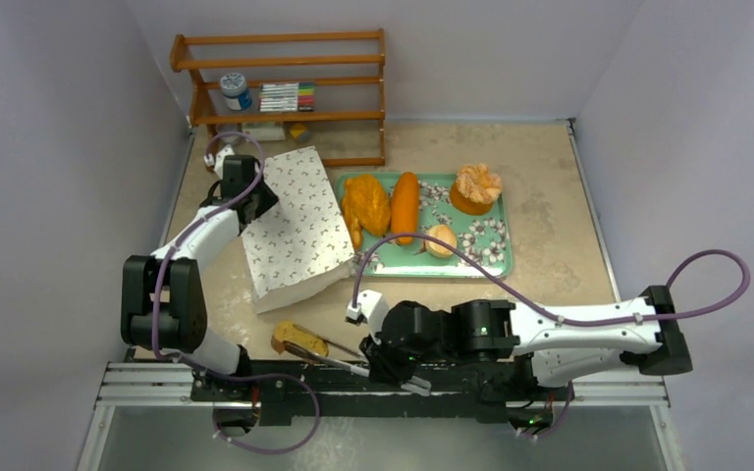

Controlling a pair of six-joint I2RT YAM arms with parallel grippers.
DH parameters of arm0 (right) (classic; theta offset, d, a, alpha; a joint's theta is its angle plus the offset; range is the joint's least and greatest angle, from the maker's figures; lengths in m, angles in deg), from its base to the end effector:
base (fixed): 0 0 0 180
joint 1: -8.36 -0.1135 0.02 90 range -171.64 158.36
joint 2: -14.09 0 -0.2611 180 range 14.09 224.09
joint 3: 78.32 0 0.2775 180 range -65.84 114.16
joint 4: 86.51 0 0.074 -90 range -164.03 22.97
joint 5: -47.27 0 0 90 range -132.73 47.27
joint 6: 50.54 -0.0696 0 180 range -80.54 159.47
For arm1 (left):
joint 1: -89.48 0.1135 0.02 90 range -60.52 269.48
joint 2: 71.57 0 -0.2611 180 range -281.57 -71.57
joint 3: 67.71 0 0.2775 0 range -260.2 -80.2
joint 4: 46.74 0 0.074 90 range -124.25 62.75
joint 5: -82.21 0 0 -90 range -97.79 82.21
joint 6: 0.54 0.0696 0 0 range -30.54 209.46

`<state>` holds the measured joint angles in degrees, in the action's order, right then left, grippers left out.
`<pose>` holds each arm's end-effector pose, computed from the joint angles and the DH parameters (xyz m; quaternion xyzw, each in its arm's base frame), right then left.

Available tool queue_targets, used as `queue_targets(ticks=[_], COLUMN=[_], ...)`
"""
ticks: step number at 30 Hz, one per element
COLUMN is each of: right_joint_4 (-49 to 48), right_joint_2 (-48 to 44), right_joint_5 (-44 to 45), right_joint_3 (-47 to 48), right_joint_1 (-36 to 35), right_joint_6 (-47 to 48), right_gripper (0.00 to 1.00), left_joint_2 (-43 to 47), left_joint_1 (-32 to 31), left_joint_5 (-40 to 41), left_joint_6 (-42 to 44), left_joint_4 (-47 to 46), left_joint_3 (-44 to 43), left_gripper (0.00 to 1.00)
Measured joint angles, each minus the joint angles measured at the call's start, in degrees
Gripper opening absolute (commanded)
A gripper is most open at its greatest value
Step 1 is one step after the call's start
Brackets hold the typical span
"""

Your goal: Take the fake bread out of the paper bag

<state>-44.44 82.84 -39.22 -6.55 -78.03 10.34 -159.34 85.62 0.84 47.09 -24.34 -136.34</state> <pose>0.0240 0.3130 0.2811 -0.4209 0.7983 0.3489 0.2528 0.3787 -0.0151 0.1887 -0.3290 0.8483 -0.0976 0.4033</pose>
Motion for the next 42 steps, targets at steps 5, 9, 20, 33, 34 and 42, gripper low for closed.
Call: queue_targets(ticks=[5,9,20,33,34,42], right_joint_4=[3.1,4.6,6.5,-1.9,-2.4,-7.3], right_joint_2=[-3.6,-4.2,2.9,8.9,9.2,11.3], right_joint_5=[4.3,14.6,33.5,32.7,32.2,27.7], right_joint_3=[3.9,8.4,11.2,2.0,1.5,-1.1], right_joint_1=[-1.8,-1.7,16.7,40.8,41.8,45.0], right_joint_6=[-1.9,-4.9,-10.0,-5.8,-5.5,-3.8], right_gripper=[0.14,0.15,0.18,0.19,0.2,0.24], left_joint_2=[0.0,0.0,6.4,10.6,10.9,12.1], left_joint_1=[0.0,0.0,0.0,0.0,0.0,0.0], left_joint_5=[0.9,0.9,1.5,2.1,2.1,2.1], left_joint_6=[0.1,0.2,1.5,1.7,1.7,1.6], left_joint_4=[0.1,0.3,1.6,1.8,1.8,1.7], left_joint_3=[0.0,0.0,0.5,1.7,1.7,1.7], left_gripper=[0.31,0.31,0.32,0.32,0.32,0.32])
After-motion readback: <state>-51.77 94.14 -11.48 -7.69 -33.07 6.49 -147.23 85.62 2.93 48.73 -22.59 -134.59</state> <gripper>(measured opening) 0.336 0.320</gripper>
